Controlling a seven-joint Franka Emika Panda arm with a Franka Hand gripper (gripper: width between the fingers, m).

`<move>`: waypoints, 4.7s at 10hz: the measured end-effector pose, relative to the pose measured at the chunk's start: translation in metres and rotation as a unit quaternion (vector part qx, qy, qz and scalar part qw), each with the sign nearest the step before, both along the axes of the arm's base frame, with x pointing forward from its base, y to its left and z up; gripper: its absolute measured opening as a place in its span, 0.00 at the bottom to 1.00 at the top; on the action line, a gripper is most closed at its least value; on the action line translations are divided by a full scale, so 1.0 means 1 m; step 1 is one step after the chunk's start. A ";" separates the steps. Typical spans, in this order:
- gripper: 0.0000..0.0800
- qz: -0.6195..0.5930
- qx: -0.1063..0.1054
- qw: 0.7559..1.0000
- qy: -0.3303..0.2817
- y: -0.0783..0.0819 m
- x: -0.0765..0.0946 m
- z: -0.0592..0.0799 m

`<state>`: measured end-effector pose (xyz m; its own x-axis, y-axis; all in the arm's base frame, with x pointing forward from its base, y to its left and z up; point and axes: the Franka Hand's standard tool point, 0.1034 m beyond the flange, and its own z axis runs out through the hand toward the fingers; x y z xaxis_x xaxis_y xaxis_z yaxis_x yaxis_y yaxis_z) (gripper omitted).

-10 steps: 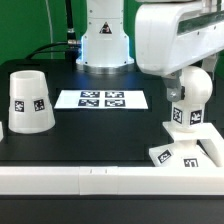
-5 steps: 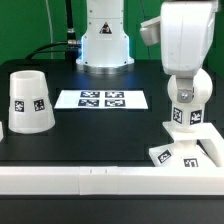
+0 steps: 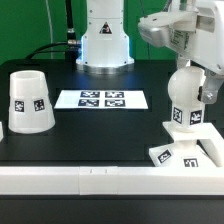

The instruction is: Assemble lamp

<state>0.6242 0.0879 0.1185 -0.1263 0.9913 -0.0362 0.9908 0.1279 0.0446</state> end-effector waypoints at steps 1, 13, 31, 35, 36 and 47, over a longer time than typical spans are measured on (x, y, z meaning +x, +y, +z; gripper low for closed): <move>0.87 0.032 -0.006 0.999 0.000 -0.002 0.000 0.000; 0.72 -0.337 0.017 0.941 -0.010 -0.004 -0.001 -0.002; 0.72 -0.893 0.054 0.447 0.000 0.001 -0.004 -0.003; 0.72 -0.966 0.055 0.250 0.019 0.004 -0.004 -0.003; 0.72 -0.970 0.057 0.235 0.026 0.002 -0.003 -0.004; 0.87 -0.864 0.070 0.498 0.027 0.004 -0.001 -0.002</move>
Offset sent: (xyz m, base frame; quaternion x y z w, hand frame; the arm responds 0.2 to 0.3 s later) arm 0.0000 0.0000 0.0000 0.0000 0.0000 0.0000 1.0000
